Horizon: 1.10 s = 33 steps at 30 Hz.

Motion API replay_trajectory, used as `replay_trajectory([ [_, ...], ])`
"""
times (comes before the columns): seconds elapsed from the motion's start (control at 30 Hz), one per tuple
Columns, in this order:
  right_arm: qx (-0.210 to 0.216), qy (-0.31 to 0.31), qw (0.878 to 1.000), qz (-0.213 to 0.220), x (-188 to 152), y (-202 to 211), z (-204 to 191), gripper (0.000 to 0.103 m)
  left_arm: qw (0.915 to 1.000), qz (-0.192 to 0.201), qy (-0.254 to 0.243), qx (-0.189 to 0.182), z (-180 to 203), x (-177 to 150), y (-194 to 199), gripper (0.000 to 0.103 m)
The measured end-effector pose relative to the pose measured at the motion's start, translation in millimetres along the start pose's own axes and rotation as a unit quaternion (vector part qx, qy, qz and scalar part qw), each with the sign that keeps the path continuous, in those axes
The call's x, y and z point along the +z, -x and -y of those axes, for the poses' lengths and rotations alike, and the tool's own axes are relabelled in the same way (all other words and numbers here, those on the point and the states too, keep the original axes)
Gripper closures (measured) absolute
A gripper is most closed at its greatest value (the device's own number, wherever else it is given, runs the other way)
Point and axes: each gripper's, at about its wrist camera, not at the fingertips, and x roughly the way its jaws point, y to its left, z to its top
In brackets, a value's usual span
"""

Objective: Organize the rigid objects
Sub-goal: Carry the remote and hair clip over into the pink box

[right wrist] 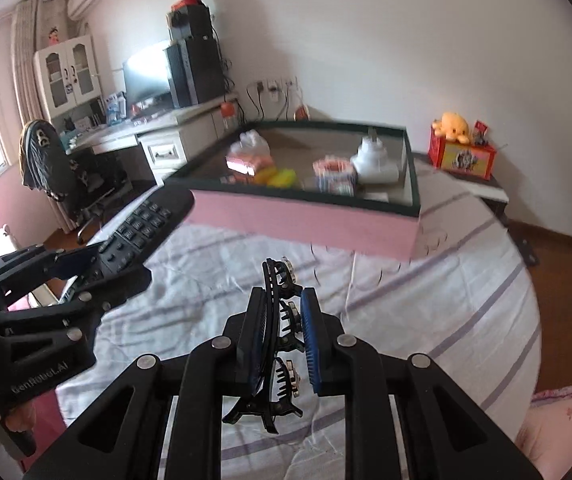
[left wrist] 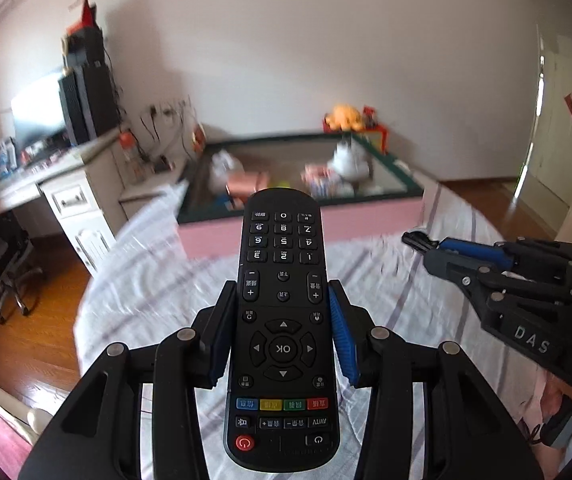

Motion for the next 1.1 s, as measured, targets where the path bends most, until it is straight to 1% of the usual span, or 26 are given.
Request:
replay_trajectory([
  [0.13, -0.006, 0.013, 0.999, 0.039, 16.2, 27.8, -8.9, 0.085, 0.9993, 0.038, -0.004, 0.002, -1.4, 12.6, 29.3, 0.059],
  [0.27, -0.005, 0.03, 0.997, 0.068, 34.3, 53.7, -18.7, 0.085, 0.9962, 0.086, -0.001, 0.014, -5.2, 23.3, 61.2, 0.059],
  [0.33, -0.003, 0.036, 0.996, 0.08, 40.4, 63.3, -22.5, 0.085, 0.9951, 0.097, -0.011, 0.015, -5.8, 27.4, 71.7, 0.059],
  [0.43, -0.003, 0.046, 0.994, 0.095, 50.2, 75.4, -27.3, 0.085, 0.9934, 0.112, -0.011, 0.022, -9.4, 31.4, 84.7, 0.059],
  [0.5, -0.002, 0.049, 0.994, 0.102, 54.2, 80.5, -30.3, 0.085, 0.993, 0.114, -0.014, 0.025, -12.0, 34.1, 88.6, 0.059],
  [0.57, 0.0, 0.054, 0.993, 0.106, 58.0, 83.8, -34.0, 0.085, 0.992, 0.12, -0.014, 0.035, -14.5, 35.7, 90.8, 0.059],
  [0.63, 0.0, 0.057, 0.992, 0.113, 61.7, 85.4, -35.9, 0.085, 0.9921, 0.12, -0.011, 0.036, -18.0, 38.0, 90.2, 0.059],
  [0.8, 0.004, 0.063, 0.992, 0.111, 69.5, 78.2, -35.1, 0.085, 0.9908, 0.125, -0.024, 0.047, -18.3, 51.9, 81.8, 0.059],
  [1.1, 0.0, 0.075, 0.991, 0.108, 95.2, 53.4, -22.5, 0.085, 0.9898, 0.126, -0.04, 0.054, -11.6, 91.6, 39.9, 0.059],
])
